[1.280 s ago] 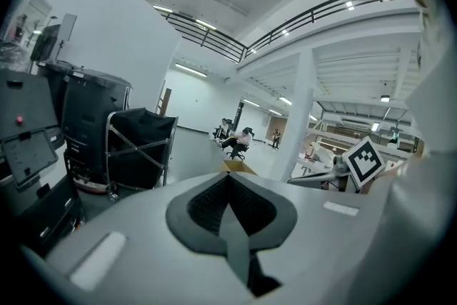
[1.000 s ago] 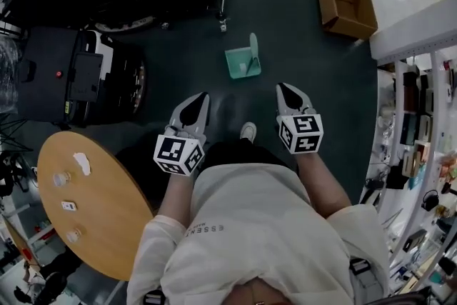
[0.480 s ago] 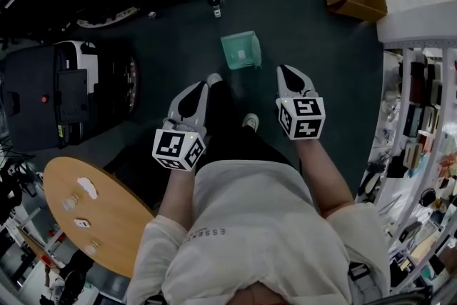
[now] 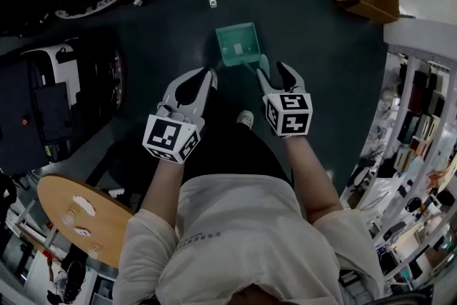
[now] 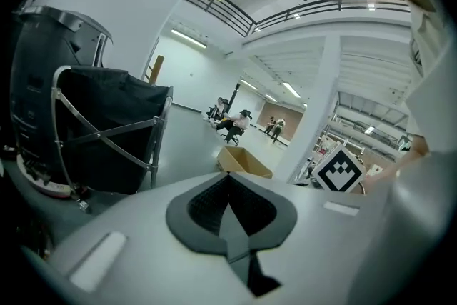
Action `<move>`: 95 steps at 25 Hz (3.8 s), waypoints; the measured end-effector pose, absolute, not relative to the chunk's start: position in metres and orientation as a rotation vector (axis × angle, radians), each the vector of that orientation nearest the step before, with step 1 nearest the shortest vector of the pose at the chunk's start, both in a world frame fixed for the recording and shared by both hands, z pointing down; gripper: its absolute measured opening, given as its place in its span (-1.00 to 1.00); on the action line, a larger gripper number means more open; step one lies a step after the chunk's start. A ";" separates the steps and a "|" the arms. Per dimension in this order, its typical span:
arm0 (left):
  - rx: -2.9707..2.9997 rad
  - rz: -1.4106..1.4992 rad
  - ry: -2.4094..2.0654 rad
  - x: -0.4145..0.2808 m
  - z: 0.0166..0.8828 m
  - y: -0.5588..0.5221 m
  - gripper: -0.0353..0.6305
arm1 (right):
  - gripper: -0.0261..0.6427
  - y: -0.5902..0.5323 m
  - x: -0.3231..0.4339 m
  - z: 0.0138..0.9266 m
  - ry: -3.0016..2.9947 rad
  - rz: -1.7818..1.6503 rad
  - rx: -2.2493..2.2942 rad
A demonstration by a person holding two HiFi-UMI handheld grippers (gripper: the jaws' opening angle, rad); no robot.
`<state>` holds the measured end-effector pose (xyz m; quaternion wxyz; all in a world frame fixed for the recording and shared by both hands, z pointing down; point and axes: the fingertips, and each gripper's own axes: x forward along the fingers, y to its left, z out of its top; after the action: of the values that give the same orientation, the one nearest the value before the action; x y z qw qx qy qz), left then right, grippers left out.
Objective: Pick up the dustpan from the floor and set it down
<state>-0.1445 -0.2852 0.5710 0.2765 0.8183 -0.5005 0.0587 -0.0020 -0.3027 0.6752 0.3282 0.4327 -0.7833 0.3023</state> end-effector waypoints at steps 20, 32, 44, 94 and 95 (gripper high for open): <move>2.107 0.166 -1.475 -0.197 0.635 -0.292 -0.85 | -0.86 -0.301 -0.021 0.784 -1.868 0.890 0.970; 2.154 0.117 -1.486 -0.183 0.543 -0.261 -0.85 | -0.87 -0.260 0.014 0.661 -1.922 0.839 1.051; 2.244 0.071 -1.504 -0.127 0.458 -0.166 -0.85 | -0.88 -0.166 0.078 0.551 -1.993 0.774 1.149; 2.126 0.036 -1.608 -0.193 0.593 -0.295 -0.85 | -0.87 -0.315 0.020 0.757 -1.878 0.957 1.111; 2.125 0.035 -1.606 -0.195 0.603 -0.299 -0.85 | -0.87 -0.320 0.017 0.765 -1.880 0.953 1.109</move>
<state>-0.1950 -0.2991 0.6025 0.2366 0.7751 -0.5858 0.0128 0.0167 -0.3199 0.7654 0.3711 0.4324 -0.7330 0.3715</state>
